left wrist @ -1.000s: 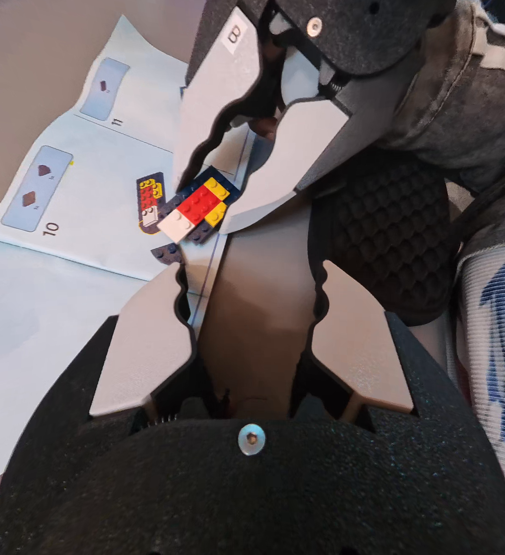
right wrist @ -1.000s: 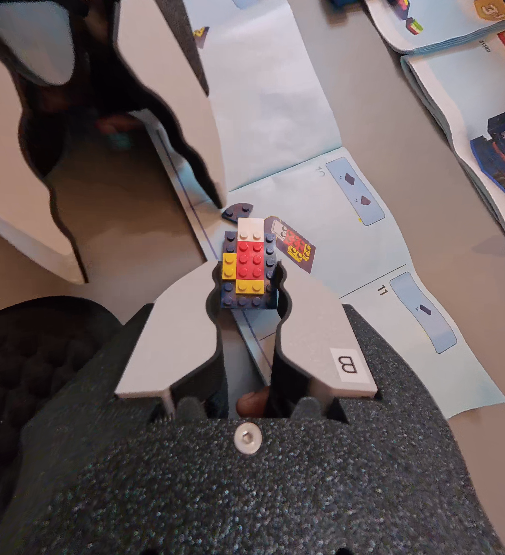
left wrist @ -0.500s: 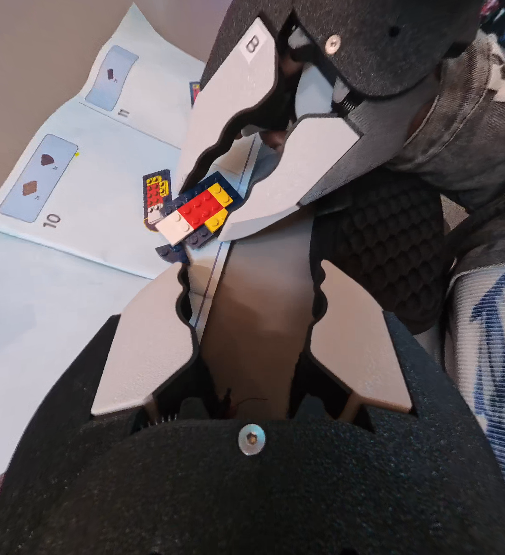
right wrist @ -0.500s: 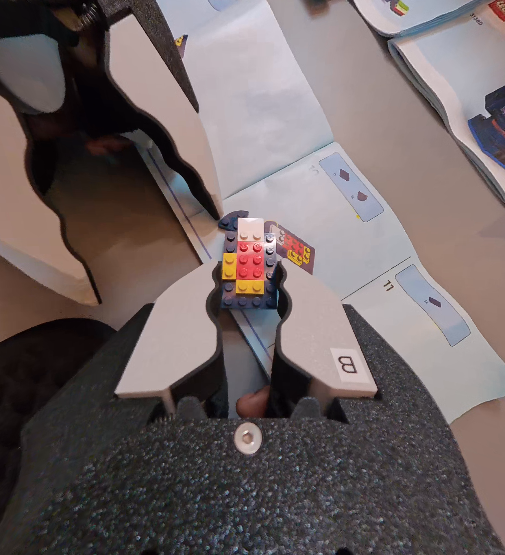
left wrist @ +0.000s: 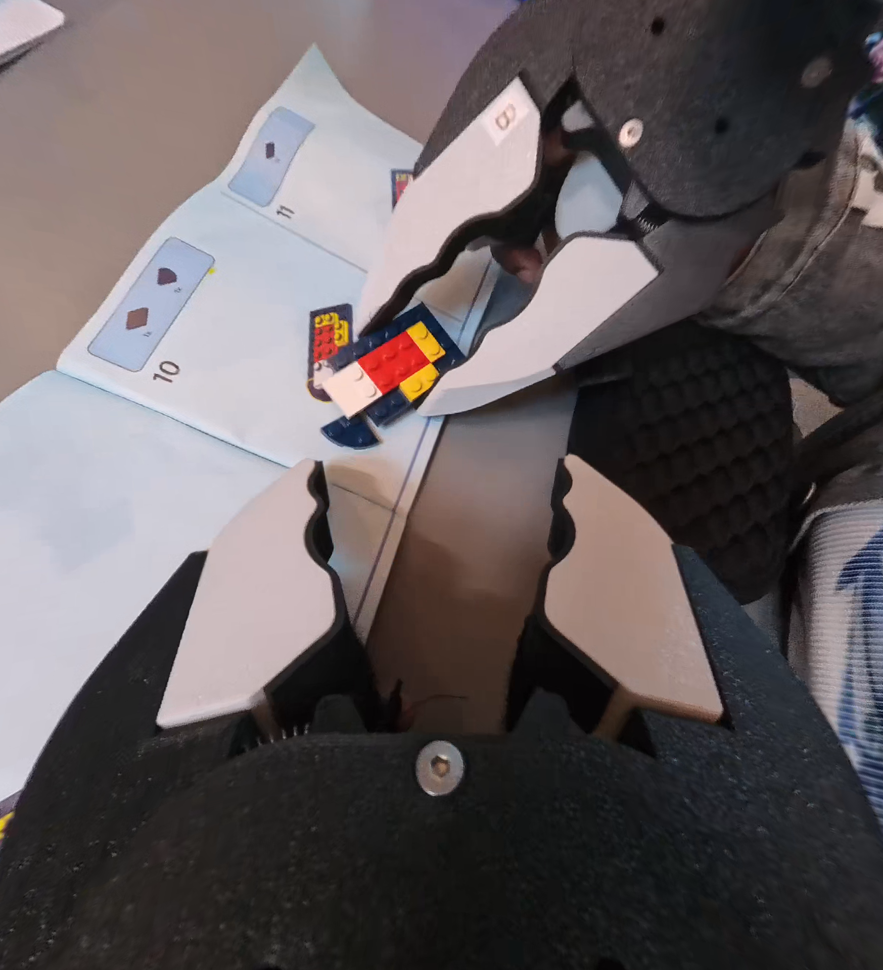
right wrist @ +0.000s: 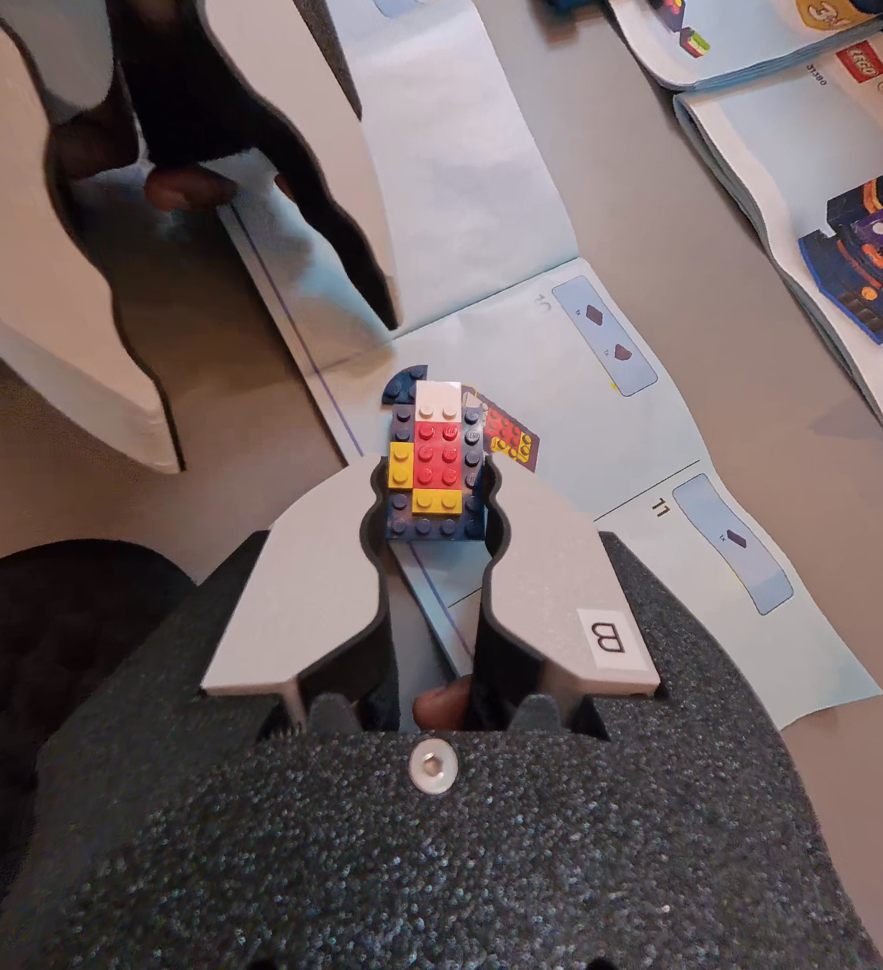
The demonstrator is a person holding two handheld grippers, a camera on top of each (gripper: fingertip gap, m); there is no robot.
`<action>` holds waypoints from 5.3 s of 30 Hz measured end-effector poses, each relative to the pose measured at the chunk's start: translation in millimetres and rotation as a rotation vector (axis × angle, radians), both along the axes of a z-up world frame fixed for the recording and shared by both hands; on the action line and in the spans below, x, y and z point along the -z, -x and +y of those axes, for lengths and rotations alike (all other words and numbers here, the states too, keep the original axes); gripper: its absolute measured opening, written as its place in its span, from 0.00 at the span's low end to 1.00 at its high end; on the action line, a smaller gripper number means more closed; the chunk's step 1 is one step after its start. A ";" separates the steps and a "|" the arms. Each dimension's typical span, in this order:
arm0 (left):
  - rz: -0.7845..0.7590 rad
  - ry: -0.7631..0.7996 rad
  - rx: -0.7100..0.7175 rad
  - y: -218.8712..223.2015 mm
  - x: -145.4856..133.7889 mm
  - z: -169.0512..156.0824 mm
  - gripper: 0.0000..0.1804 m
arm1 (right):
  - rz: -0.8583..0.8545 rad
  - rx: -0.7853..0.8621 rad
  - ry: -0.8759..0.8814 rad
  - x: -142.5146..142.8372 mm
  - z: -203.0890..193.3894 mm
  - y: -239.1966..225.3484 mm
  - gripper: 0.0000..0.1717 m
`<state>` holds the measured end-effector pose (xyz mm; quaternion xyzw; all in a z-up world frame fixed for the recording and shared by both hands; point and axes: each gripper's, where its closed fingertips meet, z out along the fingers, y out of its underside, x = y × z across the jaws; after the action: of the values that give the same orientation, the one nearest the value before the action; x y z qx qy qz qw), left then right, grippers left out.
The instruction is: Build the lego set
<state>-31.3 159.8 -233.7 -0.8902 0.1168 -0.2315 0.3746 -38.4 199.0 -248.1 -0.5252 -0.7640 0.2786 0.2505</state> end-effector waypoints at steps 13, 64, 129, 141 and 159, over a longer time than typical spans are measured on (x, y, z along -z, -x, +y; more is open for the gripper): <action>-0.021 0.009 0.075 -17.9 4.8 -1.2 0.45 | -0.003 -0.035 -0.034 2.1 -4.5 -2.1 0.20; -0.009 0.006 0.074 -18.9 5.0 -1.8 0.42 | -0.024 -0.010 -0.039 2.0 -3.1 -2.4 0.20; -0.163 -0.057 -0.031 -10.3 -21.9 -18.5 0.41 | -0.030 -0.001 0.026 2.3 -5.6 -2.2 0.25; -0.079 0.007 0.042 -14.4 -1.6 0.4 0.57 | 0.006 0.016 0.191 -2.0 5.0 -14.0 0.22; -0.102 -0.053 0.065 -19.3 -14.1 -1.8 0.53 | 0.061 -0.111 0.188 -34.5 -6.3 4.2 0.02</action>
<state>-12.0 158.0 -219.6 -0.8628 0.1327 -0.2853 0.3956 -42.6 192.6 -213.6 -0.4947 -0.7544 0.3784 0.2072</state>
